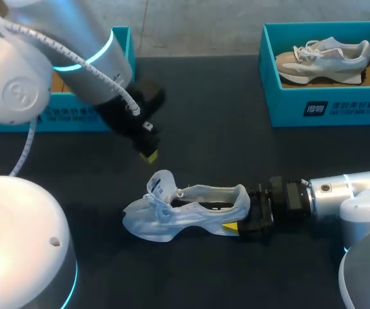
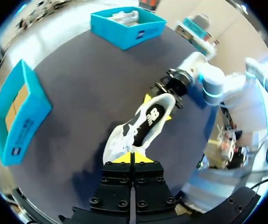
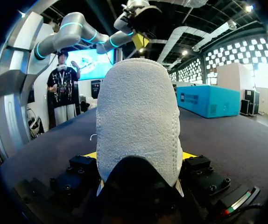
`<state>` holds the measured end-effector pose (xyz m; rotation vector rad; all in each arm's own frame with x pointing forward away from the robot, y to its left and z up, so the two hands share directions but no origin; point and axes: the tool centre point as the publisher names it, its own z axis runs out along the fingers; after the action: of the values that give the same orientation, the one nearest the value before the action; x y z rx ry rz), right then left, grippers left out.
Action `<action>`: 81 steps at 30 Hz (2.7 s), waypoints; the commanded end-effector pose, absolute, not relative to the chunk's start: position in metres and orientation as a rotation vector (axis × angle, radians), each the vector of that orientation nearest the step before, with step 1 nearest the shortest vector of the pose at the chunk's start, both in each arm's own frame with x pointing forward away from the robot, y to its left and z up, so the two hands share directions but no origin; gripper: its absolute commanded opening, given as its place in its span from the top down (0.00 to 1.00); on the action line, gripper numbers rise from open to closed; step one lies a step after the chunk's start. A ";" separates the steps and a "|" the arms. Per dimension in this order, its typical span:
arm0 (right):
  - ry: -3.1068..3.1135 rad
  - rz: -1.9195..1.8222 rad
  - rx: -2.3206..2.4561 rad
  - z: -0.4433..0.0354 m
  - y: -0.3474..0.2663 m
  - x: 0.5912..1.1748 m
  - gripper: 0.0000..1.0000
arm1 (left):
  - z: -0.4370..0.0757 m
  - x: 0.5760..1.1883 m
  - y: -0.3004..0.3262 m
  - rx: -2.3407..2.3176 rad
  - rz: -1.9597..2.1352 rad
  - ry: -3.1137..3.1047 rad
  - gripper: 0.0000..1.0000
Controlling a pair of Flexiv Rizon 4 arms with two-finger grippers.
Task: Take the shoe out of the shoebox, open the shoe tongue, remove and reinsert the insole, then place the shoe into the shoebox
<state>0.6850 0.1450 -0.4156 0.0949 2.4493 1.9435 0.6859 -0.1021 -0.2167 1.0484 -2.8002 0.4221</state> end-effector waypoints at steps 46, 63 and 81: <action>2.449 1.940 0.098 -0.415 0.146 0.684 1.00 | -0.265 0.687 -0.181 -0.147 0.346 -2.923 1.00; 2.449 1.940 0.098 -0.415 0.146 0.684 1.00 | -0.313 0.671 -0.189 -0.228 0.352 -2.977 1.00; 2.449 1.940 0.098 -0.415 0.146 0.684 1.00 | -0.342 0.665 -0.210 -0.270 0.337 -3.059 1.00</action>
<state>0.6850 0.1449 -0.4156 0.0949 2.4492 1.9436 0.6675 -0.2028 -0.3370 -0.2716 -3.0528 0.3507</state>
